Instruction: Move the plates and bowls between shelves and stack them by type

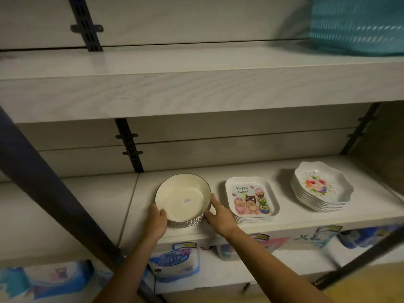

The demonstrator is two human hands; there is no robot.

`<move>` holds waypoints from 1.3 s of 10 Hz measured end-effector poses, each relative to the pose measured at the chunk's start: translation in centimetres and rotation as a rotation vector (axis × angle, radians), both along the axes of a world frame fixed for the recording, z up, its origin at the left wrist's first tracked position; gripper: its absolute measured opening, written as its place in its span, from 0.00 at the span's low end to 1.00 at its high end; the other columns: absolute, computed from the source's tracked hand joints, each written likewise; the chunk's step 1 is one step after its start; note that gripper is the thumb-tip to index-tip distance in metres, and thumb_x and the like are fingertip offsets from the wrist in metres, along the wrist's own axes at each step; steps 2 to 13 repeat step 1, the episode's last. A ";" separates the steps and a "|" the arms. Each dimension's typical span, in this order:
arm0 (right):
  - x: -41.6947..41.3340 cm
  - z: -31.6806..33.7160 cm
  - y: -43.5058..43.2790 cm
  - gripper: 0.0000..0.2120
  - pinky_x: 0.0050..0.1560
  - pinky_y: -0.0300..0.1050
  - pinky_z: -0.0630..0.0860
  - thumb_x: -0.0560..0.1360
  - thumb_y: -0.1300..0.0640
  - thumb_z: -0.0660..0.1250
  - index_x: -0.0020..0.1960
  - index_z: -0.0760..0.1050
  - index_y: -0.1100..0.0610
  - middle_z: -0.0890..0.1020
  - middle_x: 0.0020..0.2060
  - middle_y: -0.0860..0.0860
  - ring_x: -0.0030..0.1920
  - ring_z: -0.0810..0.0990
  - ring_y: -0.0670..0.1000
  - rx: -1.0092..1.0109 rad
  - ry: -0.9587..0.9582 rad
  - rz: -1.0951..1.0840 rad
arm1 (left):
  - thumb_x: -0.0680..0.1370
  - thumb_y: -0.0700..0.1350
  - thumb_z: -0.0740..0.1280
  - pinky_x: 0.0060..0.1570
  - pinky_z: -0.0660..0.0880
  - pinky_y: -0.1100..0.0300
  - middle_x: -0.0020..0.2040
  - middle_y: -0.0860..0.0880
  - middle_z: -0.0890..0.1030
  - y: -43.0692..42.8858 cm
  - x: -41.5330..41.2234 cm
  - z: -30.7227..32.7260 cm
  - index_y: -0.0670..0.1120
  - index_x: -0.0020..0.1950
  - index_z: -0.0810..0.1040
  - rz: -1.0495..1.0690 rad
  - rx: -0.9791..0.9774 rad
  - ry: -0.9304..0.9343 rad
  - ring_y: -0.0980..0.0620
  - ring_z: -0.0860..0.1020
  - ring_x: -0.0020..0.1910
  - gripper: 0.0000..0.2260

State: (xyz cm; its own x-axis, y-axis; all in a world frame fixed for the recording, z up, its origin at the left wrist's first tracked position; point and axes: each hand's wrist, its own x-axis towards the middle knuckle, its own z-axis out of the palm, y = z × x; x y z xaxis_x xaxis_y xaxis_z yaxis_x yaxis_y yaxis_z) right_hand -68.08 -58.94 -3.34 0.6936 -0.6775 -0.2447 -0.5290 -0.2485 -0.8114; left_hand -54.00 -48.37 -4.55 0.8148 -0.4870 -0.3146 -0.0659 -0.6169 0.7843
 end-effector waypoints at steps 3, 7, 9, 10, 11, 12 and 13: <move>-1.0 1.2 -0.1 0.27 0.68 0.51 0.68 0.78 0.58 0.60 0.75 0.56 0.53 0.70 0.70 0.58 0.62 0.74 0.56 0.055 -0.018 -0.009 | 0.81 0.42 0.54 0.65 0.66 0.48 0.71 0.36 0.65 0.4 0.6 0.1 0.39 0.74 0.54 0.018 -0.025 -0.039 0.38 0.66 0.68 0.22; -1.0 1.2 -0.1 0.27 0.68 0.51 0.68 0.78 0.58 0.60 0.75 0.56 0.53 0.70 0.70 0.58 0.62 0.74 0.56 0.055 -0.018 -0.009 | 0.81 0.42 0.54 0.65 0.66 0.48 0.71 0.36 0.65 0.4 0.6 0.1 0.39 0.74 0.54 0.018 -0.025 -0.039 0.38 0.66 0.68 0.22; -1.0 1.2 -0.1 0.27 0.68 0.51 0.68 0.78 0.58 0.60 0.75 0.56 0.53 0.70 0.70 0.58 0.62 0.74 0.56 0.055 -0.018 -0.009 | 0.81 0.42 0.54 0.65 0.66 0.48 0.71 0.36 0.65 0.4 0.6 0.1 0.39 0.74 0.54 0.018 -0.025 -0.039 0.38 0.66 0.68 0.22; -1.0 1.2 -0.1 0.27 0.68 0.51 0.68 0.78 0.58 0.60 0.75 0.56 0.53 0.70 0.70 0.58 0.62 0.74 0.56 0.055 -0.018 -0.009 | 0.81 0.42 0.54 0.65 0.66 0.48 0.71 0.36 0.65 0.4 0.6 0.1 0.39 0.74 0.54 0.018 -0.025 -0.039 0.38 0.66 0.68 0.22; -1.0 1.2 -0.1 0.27 0.68 0.51 0.68 0.78 0.58 0.60 0.75 0.56 0.53 0.70 0.70 0.58 0.62 0.74 0.56 0.055 -0.018 -0.009 | 0.81 0.42 0.54 0.65 0.66 0.48 0.71 0.36 0.65 0.4 0.6 0.1 0.39 0.74 0.54 0.018 -0.025 -0.039 0.38 0.66 0.68 0.22; -1.0 1.2 -0.1 0.27 0.68 0.51 0.68 0.78 0.58 0.60 0.75 0.56 0.53 0.70 0.70 0.58 0.62 0.74 0.56 0.055 -0.018 -0.009 | 0.81 0.42 0.54 0.65 0.66 0.48 0.71 0.36 0.65 0.4 0.6 0.1 0.39 0.74 0.54 0.018 -0.025 -0.039 0.38 0.66 0.68 0.22; -1.0 1.2 -0.1 0.27 0.68 0.51 0.68 0.78 0.58 0.60 0.75 0.56 0.53 0.70 0.70 0.58 0.62 0.74 0.56 0.055 -0.018 -0.009 | 0.81 0.42 0.54 0.65 0.66 0.48 0.71 0.36 0.65 0.4 0.6 0.1 0.39 0.74 0.54 0.018 -0.025 -0.039 0.38 0.66 0.68 0.22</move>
